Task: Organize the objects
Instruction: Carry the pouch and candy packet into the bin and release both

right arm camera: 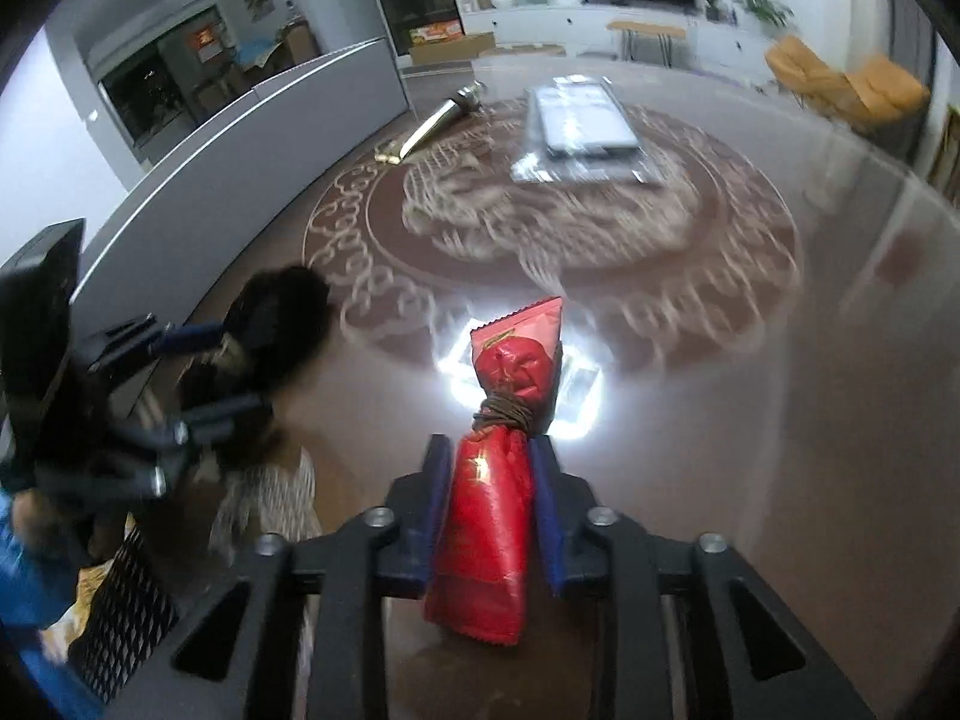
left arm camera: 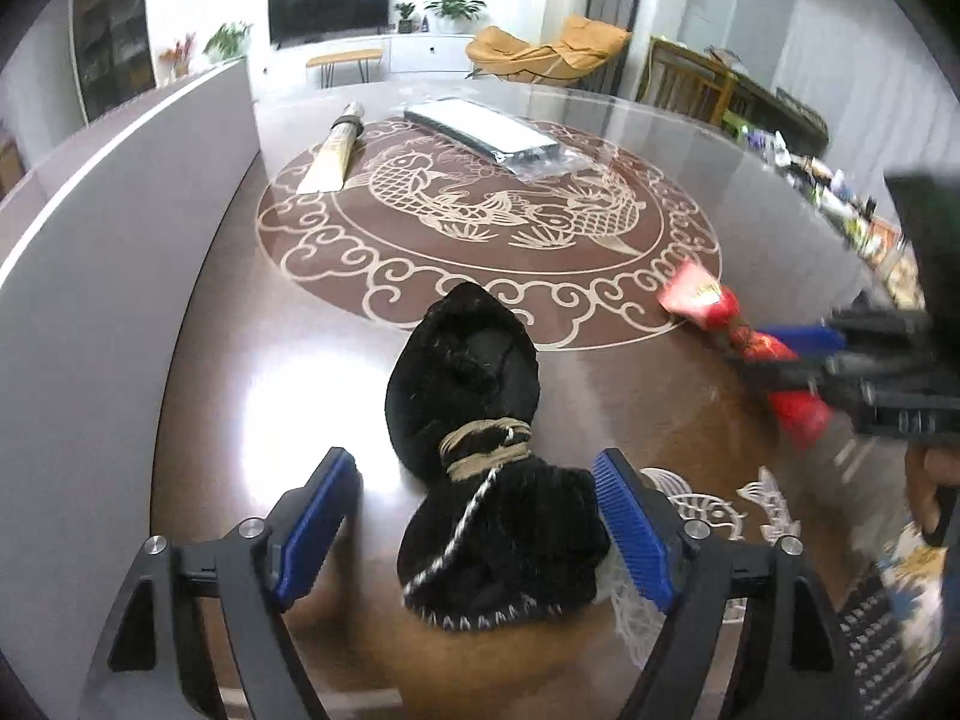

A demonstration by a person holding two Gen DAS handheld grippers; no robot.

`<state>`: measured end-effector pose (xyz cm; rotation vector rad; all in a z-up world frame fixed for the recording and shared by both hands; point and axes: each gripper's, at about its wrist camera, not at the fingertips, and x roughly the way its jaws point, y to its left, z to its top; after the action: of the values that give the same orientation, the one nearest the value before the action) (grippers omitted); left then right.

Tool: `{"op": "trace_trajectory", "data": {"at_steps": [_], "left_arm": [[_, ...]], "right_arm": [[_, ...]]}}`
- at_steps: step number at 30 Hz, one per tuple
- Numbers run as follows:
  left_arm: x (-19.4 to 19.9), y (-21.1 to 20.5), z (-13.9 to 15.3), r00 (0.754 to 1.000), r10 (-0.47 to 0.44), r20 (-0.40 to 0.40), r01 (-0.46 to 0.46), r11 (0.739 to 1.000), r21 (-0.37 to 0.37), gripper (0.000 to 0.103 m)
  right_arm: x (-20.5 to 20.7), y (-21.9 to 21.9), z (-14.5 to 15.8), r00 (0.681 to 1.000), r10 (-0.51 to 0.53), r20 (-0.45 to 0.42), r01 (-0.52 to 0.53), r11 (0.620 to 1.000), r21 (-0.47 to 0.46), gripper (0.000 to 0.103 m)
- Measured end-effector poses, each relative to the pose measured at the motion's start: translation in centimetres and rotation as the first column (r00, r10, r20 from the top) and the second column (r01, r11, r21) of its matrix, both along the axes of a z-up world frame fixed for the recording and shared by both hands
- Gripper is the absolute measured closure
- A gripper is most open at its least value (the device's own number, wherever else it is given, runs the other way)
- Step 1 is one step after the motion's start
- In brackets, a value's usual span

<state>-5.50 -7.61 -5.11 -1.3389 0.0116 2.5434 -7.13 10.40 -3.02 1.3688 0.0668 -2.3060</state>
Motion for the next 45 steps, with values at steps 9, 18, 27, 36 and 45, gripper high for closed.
{"op": "trace_trajectory", "data": {"at_steps": [9, 18, 27, 36, 45], "left_arm": [[-1.5, 2.0, -0.5, 1.000, -0.025, 0.012, 0.026, 0.992, -0.121, 0.037], [2.0, -0.5, 4.1, 0.996, 0.034, -0.080, -0.023, 0.991, 0.132, 0.070], [6.7, -15.2, 15.6, 0.935, 0.260, -0.241, -0.212, 0.955, 0.208, 0.070], [4.2, -29.1, 10.3, 0.827, 0.563, 0.004, -0.556, 0.818, -0.147, 0.025], [7.8, -29.7, 9.5, 0.764, 0.643, -0.048, -0.645, 0.763, -0.044, 0.024]], "right_arm": [[0.0, -2.2, 0.0, 0.999, 0.048, 0.012, -0.049, 0.991, 0.123, 0.061], [2.3, -0.8, 3.8, 0.998, -0.054, -0.015, 0.055, 0.998, 0.027, 0.083], [1.3, -10.6, 15.2, 0.988, 0.075, -0.135, -0.107, 0.964, -0.245, 0.083], [-2.2, -31.2, 15.2, 0.947, 0.310, -0.086, -0.322, 0.902, -0.287, 0.051], [-0.5, -26.9, 11.7, 0.958, 0.212, -0.193, -0.241, 0.961, -0.139, 0.004]]}}
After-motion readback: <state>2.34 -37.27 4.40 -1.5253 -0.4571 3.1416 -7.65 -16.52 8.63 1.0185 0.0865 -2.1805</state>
